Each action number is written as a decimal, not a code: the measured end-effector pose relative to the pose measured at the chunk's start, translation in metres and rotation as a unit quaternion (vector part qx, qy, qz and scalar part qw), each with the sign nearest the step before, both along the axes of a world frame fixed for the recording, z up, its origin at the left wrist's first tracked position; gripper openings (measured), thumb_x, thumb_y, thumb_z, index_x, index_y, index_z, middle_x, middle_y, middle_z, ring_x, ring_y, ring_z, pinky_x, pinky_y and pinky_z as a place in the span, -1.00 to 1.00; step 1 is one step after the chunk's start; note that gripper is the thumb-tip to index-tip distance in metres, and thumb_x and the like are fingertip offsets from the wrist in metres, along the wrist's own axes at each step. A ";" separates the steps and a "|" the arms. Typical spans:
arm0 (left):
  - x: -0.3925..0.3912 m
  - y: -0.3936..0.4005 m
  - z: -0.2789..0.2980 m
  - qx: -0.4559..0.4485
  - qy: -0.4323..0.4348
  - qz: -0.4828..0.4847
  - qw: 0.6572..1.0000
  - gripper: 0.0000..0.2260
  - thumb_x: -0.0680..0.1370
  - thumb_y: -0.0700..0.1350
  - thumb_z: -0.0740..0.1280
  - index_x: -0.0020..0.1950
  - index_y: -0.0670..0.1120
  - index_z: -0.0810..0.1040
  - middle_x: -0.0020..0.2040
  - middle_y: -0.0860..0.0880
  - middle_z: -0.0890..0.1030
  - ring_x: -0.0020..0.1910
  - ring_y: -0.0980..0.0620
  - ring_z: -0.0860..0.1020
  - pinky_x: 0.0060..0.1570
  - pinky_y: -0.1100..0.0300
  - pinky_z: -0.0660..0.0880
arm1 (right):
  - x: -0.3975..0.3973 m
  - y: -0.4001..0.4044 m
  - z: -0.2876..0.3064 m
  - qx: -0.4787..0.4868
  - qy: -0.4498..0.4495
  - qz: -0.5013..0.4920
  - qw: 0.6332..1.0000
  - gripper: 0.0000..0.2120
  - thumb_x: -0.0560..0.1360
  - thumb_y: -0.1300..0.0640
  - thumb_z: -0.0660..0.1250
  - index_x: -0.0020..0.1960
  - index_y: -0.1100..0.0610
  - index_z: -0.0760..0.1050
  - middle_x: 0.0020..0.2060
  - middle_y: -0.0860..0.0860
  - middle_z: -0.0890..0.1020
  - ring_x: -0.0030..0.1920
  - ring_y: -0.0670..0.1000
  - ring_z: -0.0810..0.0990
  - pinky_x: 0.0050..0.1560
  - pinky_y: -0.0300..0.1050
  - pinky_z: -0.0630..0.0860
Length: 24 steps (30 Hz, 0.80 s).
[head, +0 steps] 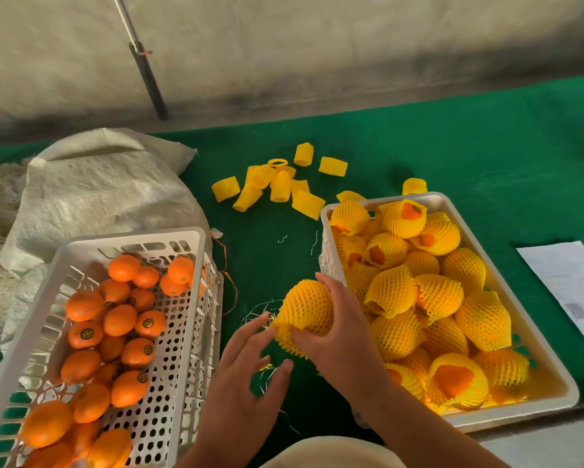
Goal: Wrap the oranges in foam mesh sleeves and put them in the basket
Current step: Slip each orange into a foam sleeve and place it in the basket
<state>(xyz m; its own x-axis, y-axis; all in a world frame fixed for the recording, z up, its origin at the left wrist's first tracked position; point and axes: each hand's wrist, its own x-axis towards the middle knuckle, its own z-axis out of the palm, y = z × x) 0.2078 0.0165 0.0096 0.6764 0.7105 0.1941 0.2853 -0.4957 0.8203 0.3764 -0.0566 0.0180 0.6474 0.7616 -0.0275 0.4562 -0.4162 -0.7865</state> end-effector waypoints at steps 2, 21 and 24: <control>0.001 0.000 0.000 -0.053 -0.017 0.007 0.998 -0.36 0.53 0.20 0.45 0.57 0.29 0.29 0.52 0.38 0.29 0.41 0.30 0.45 0.07 0.39 0.58 | 0.005 -0.004 0.000 -0.009 0.006 0.023 1.000 -0.15 0.39 -0.39 0.44 0.55 -0.30 0.10 0.31 -0.36 0.28 0.19 -0.22 0.39 -0.09 -0.52 0.34; 0.048 0.012 0.004 -0.470 -0.091 -0.071 0.875 -0.49 0.49 0.10 0.57 0.41 0.10 0.53 0.23 -0.14 0.68 0.15 -0.22 0.69 -0.01 -0.08 0.69 | 0.059 -0.038 0.018 -0.088 -0.019 0.168 0.982 -0.10 0.31 -0.52 0.44 0.51 -0.35 0.10 0.35 -0.32 0.33 0.32 -0.17 0.39 0.15 -0.37 0.48; 0.062 0.014 0.007 -0.457 -0.069 -0.086 0.882 -0.47 0.53 0.14 0.51 0.46 0.10 0.48 0.26 -0.06 0.67 0.18 -0.15 0.68 0.02 -0.10 0.68 | 0.068 -0.035 0.021 -0.087 -0.052 0.138 0.985 -0.06 0.28 -0.56 0.42 0.53 -0.27 0.16 0.32 -0.27 0.28 0.30 -0.17 0.38 0.04 -0.41 0.46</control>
<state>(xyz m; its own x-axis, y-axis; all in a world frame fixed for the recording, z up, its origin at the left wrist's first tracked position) 0.2696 0.0302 0.0164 0.8042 0.5018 -0.3186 0.1367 0.3654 0.9207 0.4441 -0.0920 0.0393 0.4220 0.8990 -0.1174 0.6451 -0.3888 -0.6578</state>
